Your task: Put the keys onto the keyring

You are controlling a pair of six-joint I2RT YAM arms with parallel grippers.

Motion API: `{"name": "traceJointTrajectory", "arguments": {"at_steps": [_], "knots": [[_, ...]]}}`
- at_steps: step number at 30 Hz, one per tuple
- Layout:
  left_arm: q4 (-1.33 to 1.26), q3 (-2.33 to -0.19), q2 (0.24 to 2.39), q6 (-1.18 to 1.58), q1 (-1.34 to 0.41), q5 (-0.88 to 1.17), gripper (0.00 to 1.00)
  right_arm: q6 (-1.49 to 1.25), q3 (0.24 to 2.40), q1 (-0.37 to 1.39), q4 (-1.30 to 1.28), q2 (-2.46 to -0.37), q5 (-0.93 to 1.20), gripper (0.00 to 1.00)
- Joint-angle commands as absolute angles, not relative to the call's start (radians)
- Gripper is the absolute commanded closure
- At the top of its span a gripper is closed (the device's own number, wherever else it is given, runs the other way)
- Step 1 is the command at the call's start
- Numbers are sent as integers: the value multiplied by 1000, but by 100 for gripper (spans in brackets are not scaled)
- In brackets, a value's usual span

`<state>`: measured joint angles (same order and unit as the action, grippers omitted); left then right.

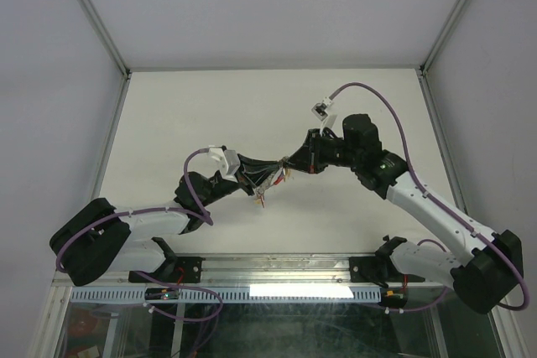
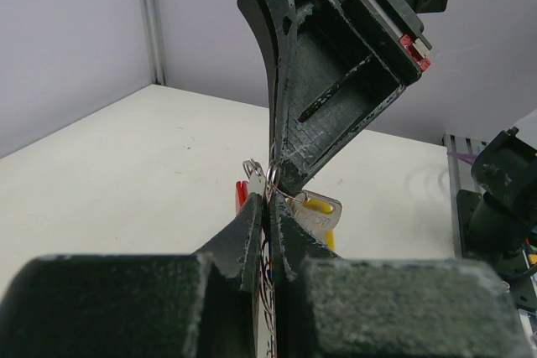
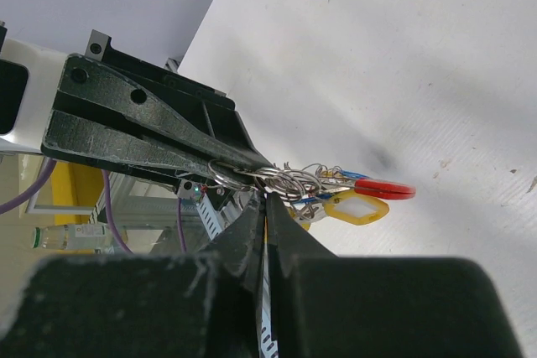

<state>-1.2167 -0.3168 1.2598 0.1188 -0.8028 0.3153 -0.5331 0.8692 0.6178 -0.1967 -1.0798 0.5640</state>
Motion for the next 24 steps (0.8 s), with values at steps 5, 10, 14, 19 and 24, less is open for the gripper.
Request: {"name": "traceJointTrajectory", "arguments": {"at_steps": [5, 10, 14, 19, 24], "knots": [[-1321, -342, 1246, 121, -792, 333, 100, -495, 895, 652, -226, -1099, 517, 91], [-1315, -341, 1240, 121, -792, 333, 100, -336, 958, 652, -335, -1034, 416, 70], [-1302, -340, 1228, 115, -792, 334, 100, -207, 961, 652, -353, -966, 334, 61], [-1302, -346, 1229, 117, -792, 358, 100, -38, 867, 652, -211, -873, 351, 57], [-1306, -355, 1240, 122, -792, 402, 100, 234, 808, 673, -116, -827, 501, 61]]}}
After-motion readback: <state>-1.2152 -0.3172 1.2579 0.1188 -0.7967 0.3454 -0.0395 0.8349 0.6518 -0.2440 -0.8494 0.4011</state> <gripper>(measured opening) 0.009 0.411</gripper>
